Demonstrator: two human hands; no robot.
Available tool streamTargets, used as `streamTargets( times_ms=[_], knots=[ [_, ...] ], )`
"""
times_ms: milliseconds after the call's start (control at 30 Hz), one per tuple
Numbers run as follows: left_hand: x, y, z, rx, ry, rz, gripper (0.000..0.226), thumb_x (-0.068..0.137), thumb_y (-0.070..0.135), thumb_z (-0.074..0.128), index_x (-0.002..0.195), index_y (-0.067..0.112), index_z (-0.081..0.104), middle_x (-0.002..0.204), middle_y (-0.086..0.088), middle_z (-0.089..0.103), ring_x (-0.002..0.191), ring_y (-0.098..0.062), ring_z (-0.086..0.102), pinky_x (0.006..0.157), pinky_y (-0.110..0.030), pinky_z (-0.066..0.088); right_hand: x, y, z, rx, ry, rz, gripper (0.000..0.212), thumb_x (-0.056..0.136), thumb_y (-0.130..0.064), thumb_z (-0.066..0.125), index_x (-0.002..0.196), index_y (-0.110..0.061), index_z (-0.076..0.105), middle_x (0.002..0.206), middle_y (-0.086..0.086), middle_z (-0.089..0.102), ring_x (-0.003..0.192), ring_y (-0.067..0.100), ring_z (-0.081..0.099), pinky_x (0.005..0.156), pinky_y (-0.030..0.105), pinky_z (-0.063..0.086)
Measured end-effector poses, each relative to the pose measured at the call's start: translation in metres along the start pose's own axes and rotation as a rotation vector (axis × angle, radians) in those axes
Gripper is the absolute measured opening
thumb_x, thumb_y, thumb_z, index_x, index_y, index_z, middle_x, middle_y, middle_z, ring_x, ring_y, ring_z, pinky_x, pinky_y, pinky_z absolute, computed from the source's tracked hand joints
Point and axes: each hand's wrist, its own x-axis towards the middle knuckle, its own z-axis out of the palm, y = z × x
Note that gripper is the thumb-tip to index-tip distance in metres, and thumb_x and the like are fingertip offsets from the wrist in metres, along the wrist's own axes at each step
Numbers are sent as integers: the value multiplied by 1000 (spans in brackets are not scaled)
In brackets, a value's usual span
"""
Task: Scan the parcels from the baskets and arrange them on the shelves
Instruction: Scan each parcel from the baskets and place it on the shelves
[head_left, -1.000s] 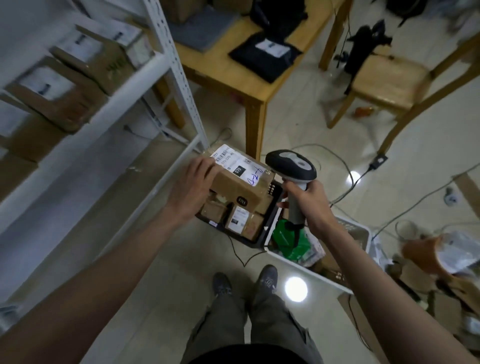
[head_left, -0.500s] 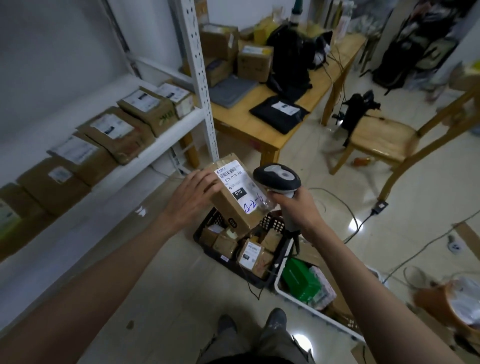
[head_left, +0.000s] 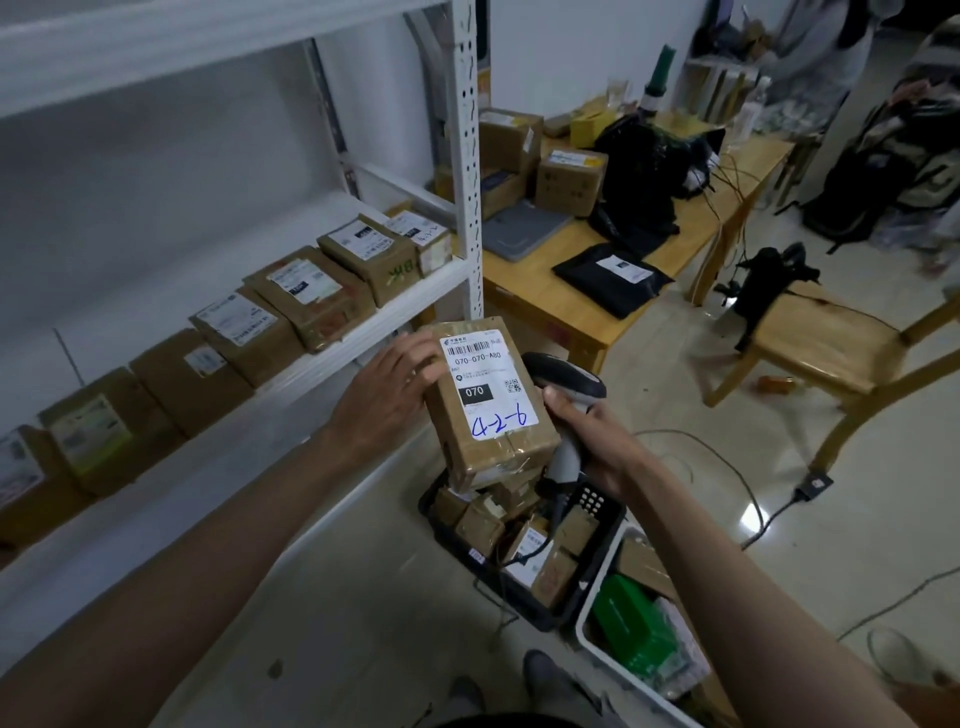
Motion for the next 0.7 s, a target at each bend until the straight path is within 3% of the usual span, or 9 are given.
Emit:
streamTargets(
  times_ms=[200, 300, 367, 400, 467, 500, 567, 700],
  knots=[
    [14, 5, 1, 124, 11, -100, 33, 98, 11, 52, 130, 10, 45, 130, -23, 62, 128, -41, 53, 100, -52, 49, 21, -13, -3, 50, -80, 7, 53, 84, -20, 81, 132, -11, 61, 125, 19, 70, 120, 36, 65, 106, 55, 49],
    [25, 16, 3, 61, -29, -396, 57, 91, -1, 63, 142, 13, 43, 146, -21, 48, 134, -40, 48, 101, -51, 48, 31, -14, -8, 86, -80, -5, 58, 82, -19, 83, 134, -10, 60, 125, 21, 70, 119, 37, 66, 104, 56, 49],
    [31, 29, 6, -90, -39, -778, 73, 87, -7, 68, 150, 17, 40, 154, -12, 37, 137, -31, 43, 100, -44, 49, 36, -14, -9, 98, -50, -24, 65, 79, -21, 85, 136, -10, 57, 123, 19, 71, 117, 36, 67, 101, 55, 52],
    [34, 35, 9, -235, -13, -984, 67, 90, -2, 67, 149, 19, 41, 152, -10, 38, 135, -26, 44, 100, -39, 48, 38, -14, -9, 101, -26, -33, 69, 76, -23, 87, 136, -10, 56, 122, 18, 72, 115, 35, 68, 100, 54, 53],
    [44, 42, 11, -651, -9, -1386, 45, 101, 26, 59, 144, 18, 47, 146, -9, 49, 126, -22, 51, 101, -38, 47, 42, -15, -10, 93, 20, -51, 71, 70, -26, 88, 133, -11, 57, 119, 16, 73, 114, 33, 69, 100, 54, 53],
    [48, 46, 11, -865, -67, -1541, 45, 102, 41, 53, 141, 18, 51, 142, -10, 55, 124, -24, 55, 104, -44, 48, 43, -14, -11, 80, 35, -56, 68, 70, -26, 88, 129, -12, 59, 117, 15, 74, 113, 33, 70, 100, 54, 53],
    [52, 55, 12, -1115, -212, -1603, 52, 98, 57, 51, 136, 22, 58, 130, -8, 66, 118, -29, 64, 102, -52, 51, 44, -12, -13, 35, 44, -57, 52, 75, -22, 85, 121, -16, 61, 111, 12, 76, 107, 30, 72, 97, 51, 56],
    [48, 65, 20, -1159, -200, -1578, 56, 87, 36, 77, 136, 20, 56, 122, -5, 71, 104, -24, 72, 93, -50, 58, 42, -8, -19, -34, 27, -57, 47, 83, -18, 81, 124, -18, 58, 106, 6, 78, 100, 22, 75, 83, 38, 62]
  ],
)
